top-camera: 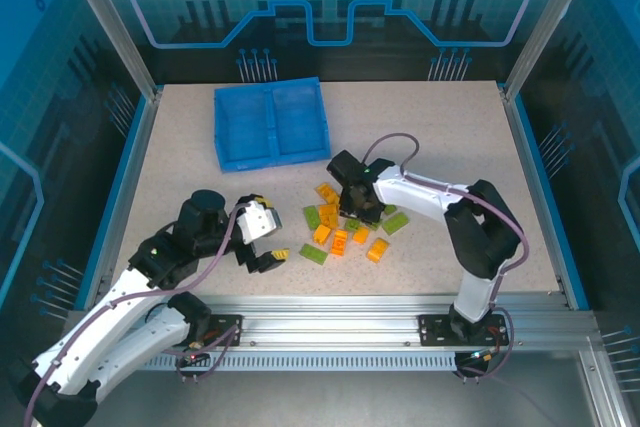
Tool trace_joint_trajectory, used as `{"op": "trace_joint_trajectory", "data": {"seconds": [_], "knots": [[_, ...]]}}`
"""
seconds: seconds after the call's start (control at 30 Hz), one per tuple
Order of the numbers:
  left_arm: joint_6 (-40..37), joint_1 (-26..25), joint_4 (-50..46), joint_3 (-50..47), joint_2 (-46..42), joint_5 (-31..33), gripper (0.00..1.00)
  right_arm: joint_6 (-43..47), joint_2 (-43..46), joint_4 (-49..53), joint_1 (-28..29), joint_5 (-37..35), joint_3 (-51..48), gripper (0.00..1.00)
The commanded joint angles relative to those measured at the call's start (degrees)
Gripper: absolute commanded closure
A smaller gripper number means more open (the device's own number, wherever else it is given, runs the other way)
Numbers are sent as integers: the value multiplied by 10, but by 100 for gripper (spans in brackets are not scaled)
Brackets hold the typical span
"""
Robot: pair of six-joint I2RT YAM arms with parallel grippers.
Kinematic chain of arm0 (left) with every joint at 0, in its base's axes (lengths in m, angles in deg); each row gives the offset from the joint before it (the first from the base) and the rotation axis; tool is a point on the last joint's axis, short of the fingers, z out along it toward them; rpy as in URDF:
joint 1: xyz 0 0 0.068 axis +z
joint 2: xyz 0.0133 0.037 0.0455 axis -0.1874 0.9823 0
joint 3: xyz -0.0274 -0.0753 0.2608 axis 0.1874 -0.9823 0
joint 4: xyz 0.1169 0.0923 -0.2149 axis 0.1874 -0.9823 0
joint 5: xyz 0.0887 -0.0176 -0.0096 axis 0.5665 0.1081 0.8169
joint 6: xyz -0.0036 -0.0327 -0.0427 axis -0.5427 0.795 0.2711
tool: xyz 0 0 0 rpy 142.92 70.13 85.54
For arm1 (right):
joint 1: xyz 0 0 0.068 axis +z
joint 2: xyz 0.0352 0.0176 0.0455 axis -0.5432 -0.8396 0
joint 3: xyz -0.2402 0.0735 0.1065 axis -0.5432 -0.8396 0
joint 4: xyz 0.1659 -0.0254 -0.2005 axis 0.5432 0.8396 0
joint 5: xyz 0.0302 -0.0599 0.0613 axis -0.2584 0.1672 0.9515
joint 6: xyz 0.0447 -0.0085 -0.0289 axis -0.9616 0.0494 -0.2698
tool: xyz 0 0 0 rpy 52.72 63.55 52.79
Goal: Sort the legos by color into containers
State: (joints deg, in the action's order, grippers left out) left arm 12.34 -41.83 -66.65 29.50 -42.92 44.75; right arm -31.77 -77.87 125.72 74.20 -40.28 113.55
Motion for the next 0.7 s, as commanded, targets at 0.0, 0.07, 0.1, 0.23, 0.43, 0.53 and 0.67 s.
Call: {"op": "trace_joint_trajectory", "data": {"seconds": [0.0,0.07,0.1,0.23,0.43,0.53,0.67], "knots": [[4,-3,25,-10,-19,25,1,28,77,21,24,-64,12,66],[23,-2,50,-14,-34,50,1,87,110,0,47,-108,26,66],[42,0,65,-15,-43,71,1,141,123,-21,60,-133,36,66],[96,19,100,-18,-72,148,1,343,110,-101,90,-162,100,65],[186,65,116,-5,-82,261,1,493,-50,-118,71,-169,290,64],[213,77,107,7,-75,305,1,518,-159,-92,55,-163,412,64],[185,79,80,15,-69,255,1,520,-299,-42,34,-159,582,64]]}}
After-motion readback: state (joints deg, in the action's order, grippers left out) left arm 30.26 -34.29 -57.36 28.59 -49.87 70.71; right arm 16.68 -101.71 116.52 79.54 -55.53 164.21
